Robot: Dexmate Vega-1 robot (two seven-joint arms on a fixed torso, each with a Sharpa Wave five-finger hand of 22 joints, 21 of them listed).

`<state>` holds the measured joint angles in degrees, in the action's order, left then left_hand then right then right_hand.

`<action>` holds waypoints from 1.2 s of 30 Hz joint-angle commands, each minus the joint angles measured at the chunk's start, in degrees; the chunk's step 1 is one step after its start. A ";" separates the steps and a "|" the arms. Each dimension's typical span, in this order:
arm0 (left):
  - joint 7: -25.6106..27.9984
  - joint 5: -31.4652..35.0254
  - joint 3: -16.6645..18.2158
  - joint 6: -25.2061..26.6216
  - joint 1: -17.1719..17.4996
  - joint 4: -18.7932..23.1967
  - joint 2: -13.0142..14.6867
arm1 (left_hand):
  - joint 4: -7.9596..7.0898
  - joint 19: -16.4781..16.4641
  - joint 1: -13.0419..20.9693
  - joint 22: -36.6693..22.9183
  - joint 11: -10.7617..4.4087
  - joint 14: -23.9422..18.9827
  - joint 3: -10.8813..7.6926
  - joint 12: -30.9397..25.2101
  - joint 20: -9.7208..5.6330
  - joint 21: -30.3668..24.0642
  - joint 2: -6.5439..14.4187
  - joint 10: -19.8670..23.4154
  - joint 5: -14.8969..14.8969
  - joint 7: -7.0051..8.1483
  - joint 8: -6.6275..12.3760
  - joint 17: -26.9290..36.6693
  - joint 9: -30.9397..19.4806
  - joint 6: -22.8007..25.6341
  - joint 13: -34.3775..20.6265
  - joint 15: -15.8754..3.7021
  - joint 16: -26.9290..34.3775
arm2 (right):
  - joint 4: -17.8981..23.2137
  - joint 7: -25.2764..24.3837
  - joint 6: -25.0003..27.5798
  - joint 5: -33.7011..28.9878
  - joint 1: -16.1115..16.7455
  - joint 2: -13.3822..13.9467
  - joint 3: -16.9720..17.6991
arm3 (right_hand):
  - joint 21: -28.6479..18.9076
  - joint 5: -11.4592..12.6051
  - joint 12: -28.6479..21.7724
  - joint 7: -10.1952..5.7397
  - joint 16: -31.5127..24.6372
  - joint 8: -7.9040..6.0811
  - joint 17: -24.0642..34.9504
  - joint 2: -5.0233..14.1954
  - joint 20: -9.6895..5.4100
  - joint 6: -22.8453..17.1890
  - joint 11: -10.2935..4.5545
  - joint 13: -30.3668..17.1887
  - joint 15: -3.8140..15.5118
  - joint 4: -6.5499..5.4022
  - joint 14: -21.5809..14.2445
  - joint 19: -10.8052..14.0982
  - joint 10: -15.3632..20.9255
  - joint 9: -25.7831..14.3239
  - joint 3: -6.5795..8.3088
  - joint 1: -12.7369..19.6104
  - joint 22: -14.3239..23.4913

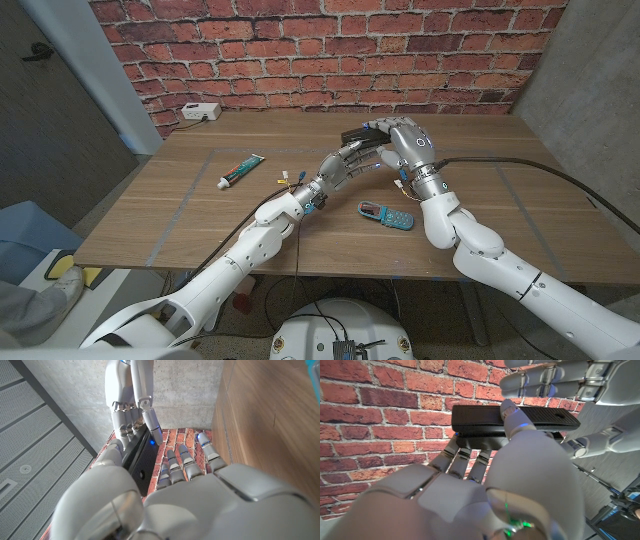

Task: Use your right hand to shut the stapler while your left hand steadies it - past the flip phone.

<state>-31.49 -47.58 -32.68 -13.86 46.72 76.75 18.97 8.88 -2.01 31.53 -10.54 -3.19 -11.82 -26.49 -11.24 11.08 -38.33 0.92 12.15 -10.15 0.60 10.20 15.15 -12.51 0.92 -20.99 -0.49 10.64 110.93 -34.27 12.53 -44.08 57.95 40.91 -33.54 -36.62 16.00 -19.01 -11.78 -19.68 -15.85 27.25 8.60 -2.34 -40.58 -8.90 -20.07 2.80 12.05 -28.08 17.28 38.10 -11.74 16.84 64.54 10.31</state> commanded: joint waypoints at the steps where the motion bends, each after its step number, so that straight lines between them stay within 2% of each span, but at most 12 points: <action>1: -0.50 1.00 0.35 -0.57 -0.22 0.38 1.62 | -0.03 0.57 0.33 -0.06 0.11 0.61 0.13 -0.39 -0.01 0.27 0.25 -0.16 -0.29 0.35 0.49 -0.15 0.01 -0.03 0.00 0.31 0.02 | 1.50 1.33 1.71 4.87 1.32 -2.19 1.14 | -0.07 0.78 -0.72 1.09 0.26 0.33 0.03 1.14 -2.21 -8.98 -1.12 -0.09 10.89 -3.99 -0.76 0.45 14.32 -0.12 4.75 -0.85 0.04; 7: -0.52 0.93 0.40 -1.16 0.05 0.12 1.45 | -0.04 0.74 0.33 -0.06 0.11 0.90 0.23 -0.35 0.06 0.45 0.25 -0.48 -0.29 0.45 0.51 -0.36 0.15 -0.09 0.10 0.31 0.02 | 2.52 2.44 0.70 10.23 1.90 -2.93 2.79 | -0.13 1.50 -1.19 2.75 0.50 0.50 -0.15 0.85 -1.56 -10.12 -0.20 0.24 10.86 -3.33 -1.48 0.82 15.86 -0.02 5.07 -0.57 -0.01; 14: -0.93 0.71 0.47 -1.81 -0.04 -0.99 0.94 | -0.06 0.79 0.36 -0.06 0.04 1.14 0.34 -0.42 0.07 0.61 0.28 -0.56 -0.30 0.46 0.57 -0.61 0.33 -0.05 0.23 0.34 0.06 | 4.19 2.97 1.03 12.34 2.69 -2.88 3.55 | -0.29 2.50 -1.81 4.24 0.79 0.69 -0.50 0.34 -0.81 -11.57 0.71 0.62 10.74 -2.65 -2.69 1.59 17.54 0.17 5.53 -0.18 -0.07; 29: -2.16 0.20 0.77 -2.10 0.11 -1.55 1.11 | -0.11 0.89 0.43 -0.06 -0.15 1.23 0.54 -0.63 0.19 0.94 0.43 -0.49 -0.32 0.45 0.69 -1.11 0.65 0.06 0.50 0.30 0.28 | 5.89 3.69 2.11 16.04 3.62 -3.79 4.16 | -0.32 3.42 -2.06 5.11 0.85 1.13 -0.76 -0.09 -0.53 -12.28 1.19 1.11 10.80 -2.40 -4.19 2.06 18.40 0.29 5.77 -0.13 -0.12; 36: -2.38 -0.01 1.09 -2.30 0.22 -1.72 1.24 | -0.12 0.86 0.45 -0.06 -0.13 1.22 0.61 -0.74 0.23 1.03 0.46 -0.35 -0.32 0.48 0.73 -1.27 0.75 0.10 0.59 0.28 0.35 | 5.40 3.08 2.00 16.37 3.23 -4.14 3.86 | -0.17 3.72 -2.04 5.56 0.62 1.46 -0.62 -0.25 -0.72 -12.32 1.63 1.37 10.82 -2.35 -4.97 1.83 18.48 0.27 5.60 -0.11 -0.11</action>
<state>-33.25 -47.14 -31.96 -15.81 46.77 75.35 20.02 8.80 -1.51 31.75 -10.55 -3.20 -10.93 -25.99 -11.51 10.96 -37.48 1.15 11.74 -10.15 0.60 10.60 13.82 -11.71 0.91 -20.45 -0.22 10.64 116.19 -30.93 14.31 -29.16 61.21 37.32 -29.64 -36.60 19.29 -20.67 -11.99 -18.67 -14.58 26.40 8.00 -2.56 -42.60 -9.12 -18.71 3.17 13.46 -32.36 18.74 38.32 -11.30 18.27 63.94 10.09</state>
